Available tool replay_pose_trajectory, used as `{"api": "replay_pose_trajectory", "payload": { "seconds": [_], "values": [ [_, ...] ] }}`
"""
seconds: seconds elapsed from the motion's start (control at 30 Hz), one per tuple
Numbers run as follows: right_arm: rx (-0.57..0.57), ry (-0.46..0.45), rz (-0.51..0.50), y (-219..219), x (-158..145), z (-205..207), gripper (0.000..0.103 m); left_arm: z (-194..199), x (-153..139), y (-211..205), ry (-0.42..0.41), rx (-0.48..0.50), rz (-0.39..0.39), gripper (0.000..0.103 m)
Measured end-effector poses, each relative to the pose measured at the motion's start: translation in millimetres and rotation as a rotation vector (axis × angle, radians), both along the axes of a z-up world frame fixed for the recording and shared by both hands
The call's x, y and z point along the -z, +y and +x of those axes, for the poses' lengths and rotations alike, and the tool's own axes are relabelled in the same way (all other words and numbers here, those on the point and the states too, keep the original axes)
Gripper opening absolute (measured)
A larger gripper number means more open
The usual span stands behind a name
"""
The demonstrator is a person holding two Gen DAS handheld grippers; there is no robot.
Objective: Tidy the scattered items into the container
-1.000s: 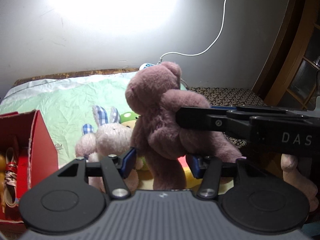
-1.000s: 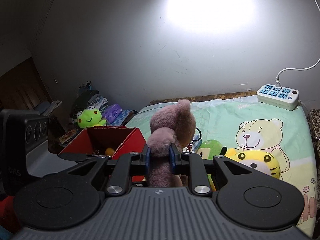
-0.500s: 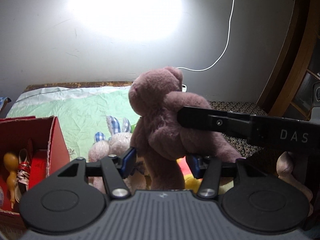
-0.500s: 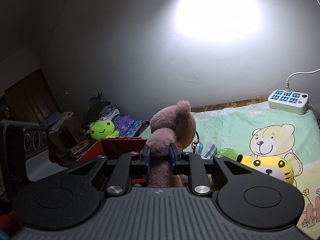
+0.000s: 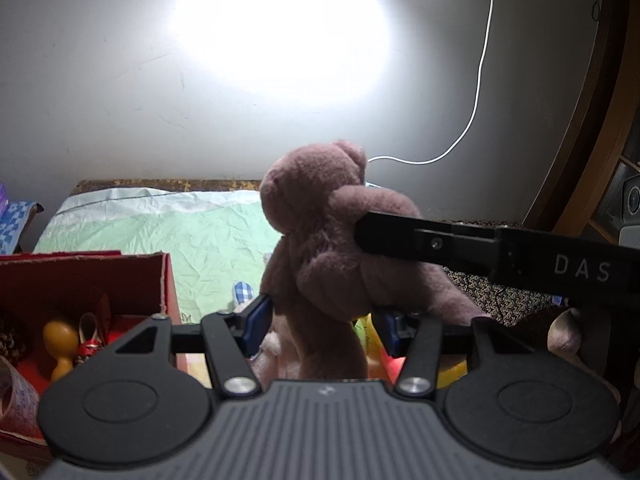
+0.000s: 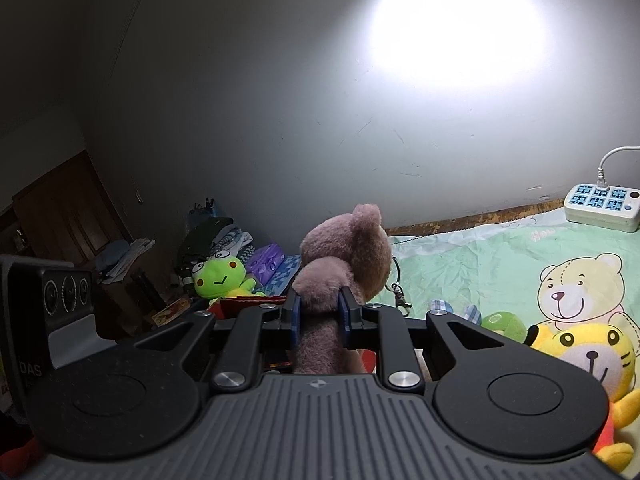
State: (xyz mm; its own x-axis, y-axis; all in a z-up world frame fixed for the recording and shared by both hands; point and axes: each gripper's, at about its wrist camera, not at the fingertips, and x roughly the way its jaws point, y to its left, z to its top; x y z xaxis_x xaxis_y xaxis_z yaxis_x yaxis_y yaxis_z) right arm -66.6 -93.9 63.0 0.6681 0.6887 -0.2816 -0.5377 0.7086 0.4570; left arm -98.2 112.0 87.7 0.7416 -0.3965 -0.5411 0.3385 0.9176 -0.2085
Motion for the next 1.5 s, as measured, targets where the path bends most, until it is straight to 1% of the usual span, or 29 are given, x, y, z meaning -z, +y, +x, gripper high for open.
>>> {"api": "replay_pose_trajectory", "payload": {
  "seconds": [0.2, 0.5, 0.77, 0.87, 1.03, 1.07, 1.17, 1.5],
  "values": [
    [-0.009, 0.011, 0.013, 40.3, -2.6, 2.9, 0.021, 1.1, -0.8, 45.1, 0.001, -0.022, -0.027, 0.053],
    [-0.061, 0.041, 0.048, 115.7, 2.9, 6.7, 0.021, -6.5, 3.7, 119.5, 0.006, -0.11, -0.007, 0.053],
    [-0.091, 0.129, 0.117, 176.3, 20.1, 18.0, 0.021, -7.1, 18.0, 182.1, 0.028, -0.201, 0.033, 0.053],
    [-0.094, 0.17, 0.149, 193.2, 30.0, 20.9, 0.021, -11.9, 17.2, 200.3, 0.042, -0.225, 0.055, 0.053],
    [-0.096, 0.245, 0.206, 213.9, 44.3, 26.4, 0.021, -3.4, 26.9, 215.5, 0.064, -0.255, 0.096, 0.053],
    [-0.096, 0.261, 0.216, 216.5, 47.3, 27.2, 0.021, 0.3, 32.7, 218.9, 0.07, -0.26, 0.105, 0.053],
    [-0.09, 0.31, 0.249, 226.5, 57.0, 30.8, 0.021, -1.1, 34.8, 224.3, 0.085, -0.269, 0.131, 0.053],
    [-0.07, 0.484, 0.332, 242.8, 91.9, 49.3, 0.021, 13.8, 54.1, 237.3, 0.137, -0.275, 0.208, 0.053]
  ]
}}
